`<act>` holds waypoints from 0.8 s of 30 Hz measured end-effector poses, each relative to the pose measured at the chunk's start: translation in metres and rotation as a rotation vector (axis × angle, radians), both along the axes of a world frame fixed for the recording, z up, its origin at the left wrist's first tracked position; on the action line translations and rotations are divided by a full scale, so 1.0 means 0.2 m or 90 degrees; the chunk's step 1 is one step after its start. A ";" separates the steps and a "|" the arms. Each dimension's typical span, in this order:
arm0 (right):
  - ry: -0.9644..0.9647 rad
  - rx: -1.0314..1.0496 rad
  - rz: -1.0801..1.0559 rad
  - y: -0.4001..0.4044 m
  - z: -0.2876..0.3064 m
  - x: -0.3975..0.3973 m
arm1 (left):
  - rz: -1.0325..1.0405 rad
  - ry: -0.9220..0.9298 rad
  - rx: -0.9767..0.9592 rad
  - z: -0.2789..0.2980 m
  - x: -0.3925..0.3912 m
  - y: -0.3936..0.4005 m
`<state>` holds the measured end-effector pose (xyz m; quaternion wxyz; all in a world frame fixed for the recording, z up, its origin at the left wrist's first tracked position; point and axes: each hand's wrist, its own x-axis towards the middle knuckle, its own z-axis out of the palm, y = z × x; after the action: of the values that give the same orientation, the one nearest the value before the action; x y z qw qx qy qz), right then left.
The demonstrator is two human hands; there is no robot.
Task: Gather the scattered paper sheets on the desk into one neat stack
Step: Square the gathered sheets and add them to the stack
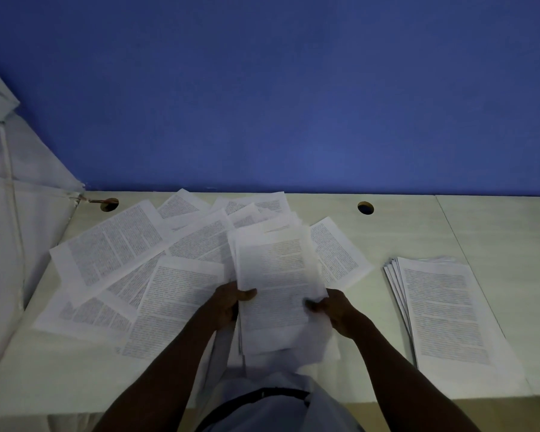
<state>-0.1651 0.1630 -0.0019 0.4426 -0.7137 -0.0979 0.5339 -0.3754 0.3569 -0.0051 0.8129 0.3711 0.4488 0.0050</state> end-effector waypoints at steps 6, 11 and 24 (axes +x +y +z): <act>0.036 -0.018 0.077 -0.02 0.01 -0.04 | -0.105 0.056 0.014 0.01 0.04 0.00; -0.040 -0.176 0.156 0.02 0.08 -0.05 | -0.082 0.083 0.141 -0.04 0.07 0.02; 0.057 0.148 0.088 0.08 0.16 -0.05 | -0.231 -0.064 0.088 0.04 -0.01 0.08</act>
<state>-0.1743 0.1792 0.0309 0.4880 -0.6248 -0.1882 0.5797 -0.3780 0.3736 0.0033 0.7944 0.5000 0.3323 -0.0924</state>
